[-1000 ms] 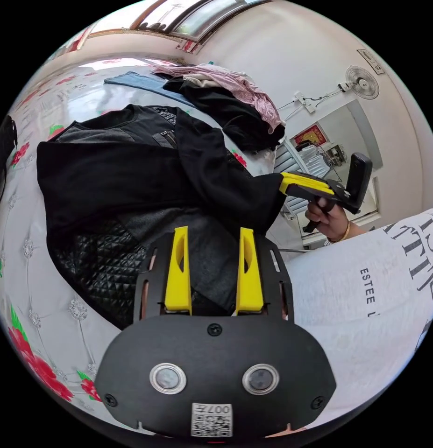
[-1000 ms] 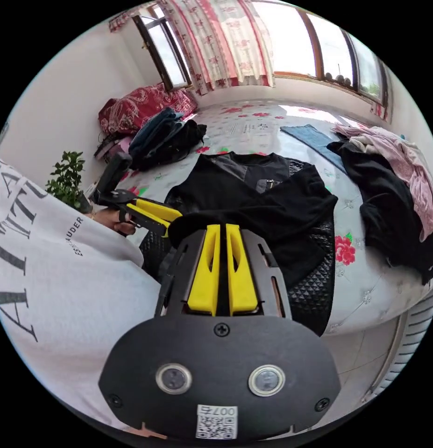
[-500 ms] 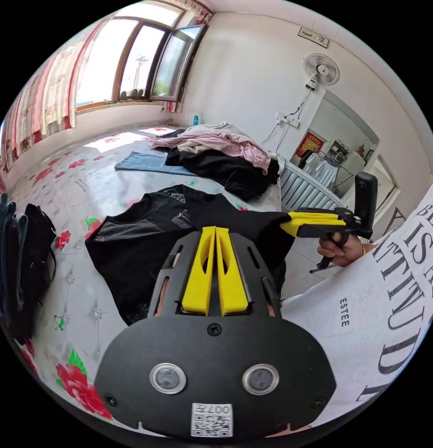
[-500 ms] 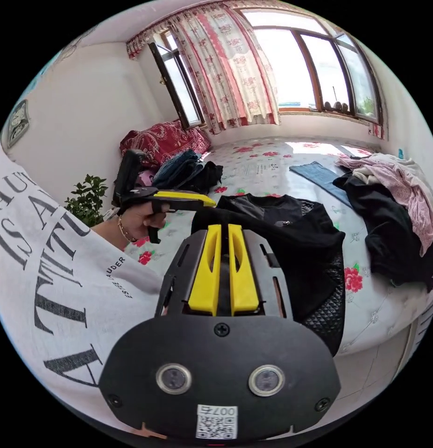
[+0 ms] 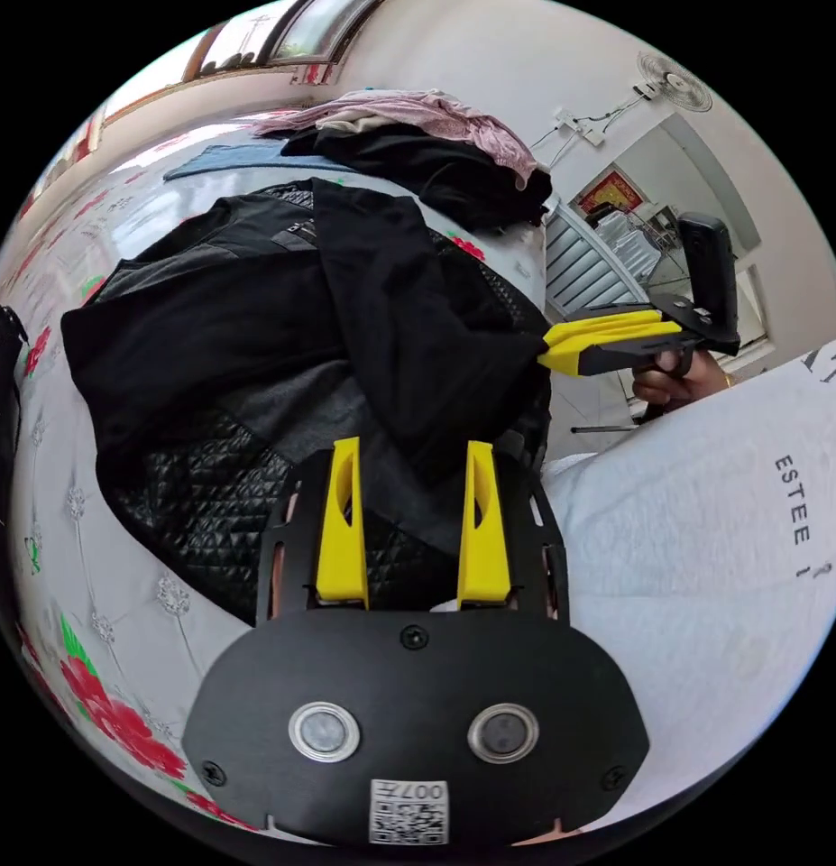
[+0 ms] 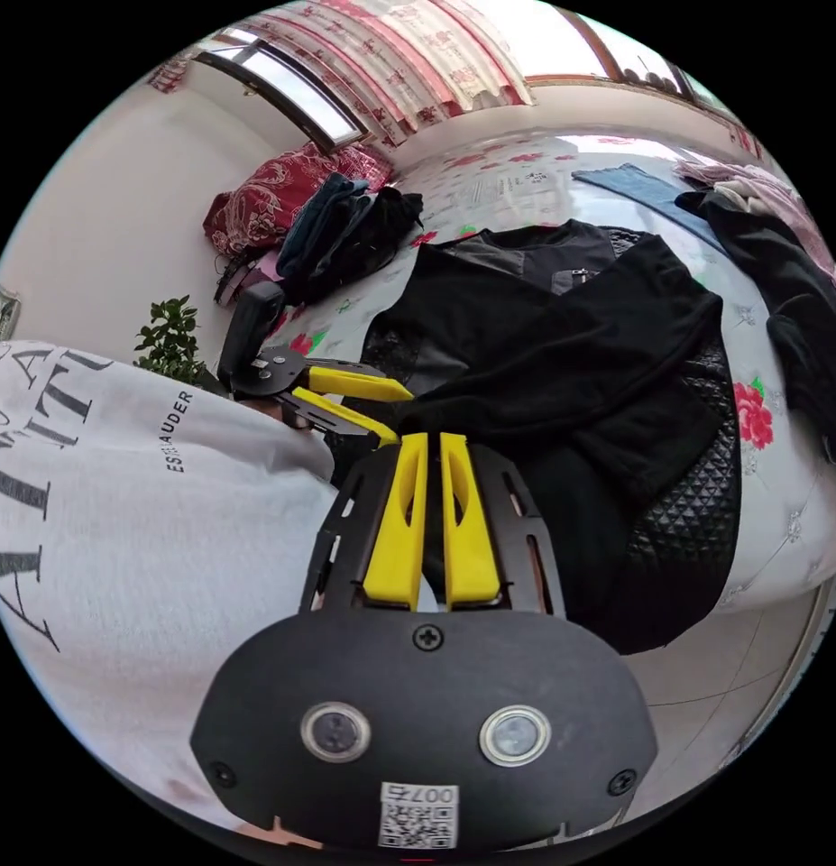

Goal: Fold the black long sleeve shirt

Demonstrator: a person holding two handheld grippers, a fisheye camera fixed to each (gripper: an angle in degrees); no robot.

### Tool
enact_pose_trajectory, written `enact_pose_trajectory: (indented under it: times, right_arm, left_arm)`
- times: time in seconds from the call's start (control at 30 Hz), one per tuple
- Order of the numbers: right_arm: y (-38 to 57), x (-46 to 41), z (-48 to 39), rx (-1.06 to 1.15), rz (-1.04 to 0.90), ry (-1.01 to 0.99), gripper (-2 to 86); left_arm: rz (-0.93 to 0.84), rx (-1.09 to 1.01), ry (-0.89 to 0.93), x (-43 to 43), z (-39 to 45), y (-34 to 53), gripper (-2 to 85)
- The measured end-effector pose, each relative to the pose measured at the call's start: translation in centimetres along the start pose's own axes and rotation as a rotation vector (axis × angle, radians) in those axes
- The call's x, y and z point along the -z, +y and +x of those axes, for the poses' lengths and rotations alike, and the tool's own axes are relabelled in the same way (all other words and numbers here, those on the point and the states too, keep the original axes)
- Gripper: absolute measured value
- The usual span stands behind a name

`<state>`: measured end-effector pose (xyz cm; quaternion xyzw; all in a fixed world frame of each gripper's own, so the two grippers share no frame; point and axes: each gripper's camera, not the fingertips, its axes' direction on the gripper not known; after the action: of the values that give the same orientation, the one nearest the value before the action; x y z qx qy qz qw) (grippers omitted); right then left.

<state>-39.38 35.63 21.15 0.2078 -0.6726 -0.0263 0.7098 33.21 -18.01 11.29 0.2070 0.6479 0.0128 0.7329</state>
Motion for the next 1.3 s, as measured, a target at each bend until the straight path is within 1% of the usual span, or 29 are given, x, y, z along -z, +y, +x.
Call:
enact_pose_trajectory:
  times: [0.07, 0.1, 0.13, 0.2, 0.27, 0.33, 0.4, 0.47, 0.53, 0.57, 0.63, 0.67, 0.73, 0.77, 0.83, 0.97, 1.07, 1.1, 1.13, 1.2, 1.3]
  right_arm:
    - [-0.5, -1.3, 0.1, 0.008, -0.077, -0.006, 0.0]
    - [-0.8, -2.5, 0.1, 0.007, -0.142, -0.019, 0.0]
    - [-1.2, -3.3, -0.3, 0.007, -0.180, -0.034, -0.1]
    - [-2.2, -3.3, -1.5, 0.041, -0.188, -0.045, -0.1]
    - [-3.4, -2.5, -3.2, 0.108, -0.164, -0.009, -0.1]
    - [-5.0, -2.3, -4.3, 0.157, -0.151, 0.006, 0.0]
    - [-6.0, -3.0, -4.0, 0.139, -0.176, -0.014, 0.3]
    - [-6.9, -3.6, -3.3, 0.090, -0.205, -0.041, 0.8]
    - [-7.7, -2.4, -2.6, 0.030, -0.176, -0.058, 2.1]
    - [-7.8, -1.8, -2.4, 0.016, -0.158, -0.053, 2.5]
    - [-7.6, 1.6, -1.1, -0.044, -0.080, 0.026, 4.3]
    - [-7.4, 2.5, -0.5, -0.066, -0.066, 0.060, 4.8]
    - [-5.7, 6.6, 2.7, -0.213, -0.018, 0.185, 6.7]
    - [-5.1, 7.6, 3.6, -0.256, -0.005, 0.203, 7.2]
    - [-2.3, 11.0, 7.0, -0.410, 0.023, 0.244, 9.3]
    - [0.4, 13.3, 9.2, -0.482, -0.017, 0.302, 12.8]
    - [0.9, 13.7, 10.7, -0.474, -0.007, 0.230, 14.9]
    - [0.6, 13.4, 11.4, -0.481, -0.030, 0.201, 15.1]
    - [-0.1, 13.0, 11.9, -0.471, -0.072, 0.194, 14.7]
    - [-1.4, 12.3, 12.6, -0.454, -0.147, 0.195, 13.8]
    - [-3.6, 11.0, 12.9, -0.414, -0.259, 0.129, 11.2]
  left_arm:
    - [-0.087, -0.004, -0.034, -2.4, 0.3, -1.6, 7.6]
    - [-0.133, 0.022, -0.107, -3.4, 0.3, -2.4, 4.0]
    - [-0.116, 0.005, -0.121, -3.0, 0.5, -3.1, 1.1]
    - [-0.070, -0.003, -0.102, -1.0, 0.6, -4.0, 0.2]
    - [-0.017, -0.032, -0.112, 1.7, 0.9, -4.5, -0.1]
    - [-0.010, -0.045, -0.165, 3.5, 0.7, -4.4, 0.3]
    - [-0.049, -0.029, -0.145, 2.6, -0.3, -3.9, 1.9]
    - [-0.098, 0.080, -0.089, 0.8, -2.0, -3.1, 4.8]
    - [-0.076, 0.223, -0.049, 0.6, -3.4, -1.6, 7.1]
    - [-0.059, 0.255, -0.045, 0.9, -3.6, -1.1, 7.2]
    - [0.025, 0.378, -0.053, 2.9, -4.2, 1.4, 7.7]
    - [0.040, 0.407, -0.054, 3.4, -4.3, 2.1, 7.8]
    - [0.080, 0.510, -0.090, 5.5, -4.4, 5.3, 8.2]
    - [0.082, 0.529, -0.103, 6.0, -4.4, 6.1, 8.2]
    - [0.069, 0.587, -0.112, 6.9, -3.9, 8.8, 9.1]
    - [0.037, 0.585, -0.020, 5.9, -2.3, 10.5, 11.3]
    - [-0.032, 0.576, 0.076, 3.2, -1.2, 9.7, 13.4]
    - [-0.043, 0.569, 0.077, 2.5, -0.6, 9.1, 13.6]
    - [-0.053, 0.561, 0.019, 2.5, 0.1, 8.3, 13.3]
    - [-0.079, 0.524, 0.008, 2.2, 1.1, 6.9, 12.8]
    - [-0.145, 0.462, 0.009, 0.8, 3.5, 4.8, 11.7]
